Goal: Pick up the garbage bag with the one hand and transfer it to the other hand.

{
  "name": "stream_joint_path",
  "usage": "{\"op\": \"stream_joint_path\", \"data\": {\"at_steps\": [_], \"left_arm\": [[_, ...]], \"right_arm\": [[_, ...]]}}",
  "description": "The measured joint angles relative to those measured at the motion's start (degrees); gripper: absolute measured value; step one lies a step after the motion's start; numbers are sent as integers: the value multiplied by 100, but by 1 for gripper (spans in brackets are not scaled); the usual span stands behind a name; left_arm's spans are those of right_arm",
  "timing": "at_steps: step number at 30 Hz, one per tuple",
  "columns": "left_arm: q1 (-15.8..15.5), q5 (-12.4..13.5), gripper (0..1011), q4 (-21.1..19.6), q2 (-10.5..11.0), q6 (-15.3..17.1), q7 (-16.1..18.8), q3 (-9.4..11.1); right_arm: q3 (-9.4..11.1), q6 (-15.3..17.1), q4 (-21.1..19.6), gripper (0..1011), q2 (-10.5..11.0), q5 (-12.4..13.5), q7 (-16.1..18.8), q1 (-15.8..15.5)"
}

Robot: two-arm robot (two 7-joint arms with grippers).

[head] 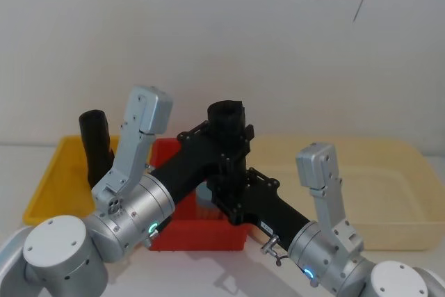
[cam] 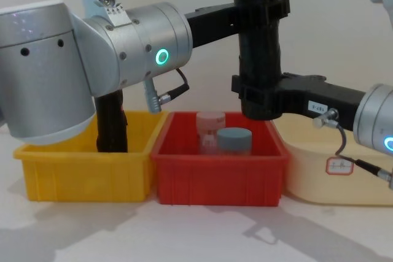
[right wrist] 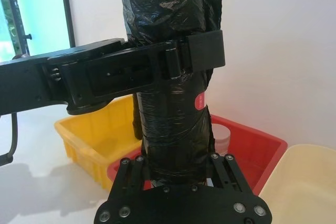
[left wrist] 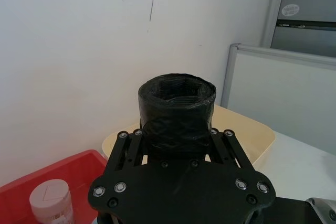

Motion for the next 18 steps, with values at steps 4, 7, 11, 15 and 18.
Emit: {"op": "stream_joint_path", "data": {"at_steps": [4, 7, 11, 15, 18], "left_arm": [[0, 0, 477, 0, 0, 0, 0, 0], [0, 0, 477, 0, 0, 0, -1, 0], [0, 0, 519, 0, 0, 0, -2, 0], [0, -1, 623, 0, 0, 0, -2, 0], [-1, -1, 700, 0, -1, 0, -3, 0]], "right_arm": [[4, 4, 4, 507, -2, -22, -5, 9], [9, 4, 4, 507, -2, -31, -9, 10], [31, -1, -3, 507, -2, -62, -36, 9], [53, -11, -16, 507, -2, -81, -54, 4], [77, -18, -22, 507, -3, -99, -68, -4]]}}
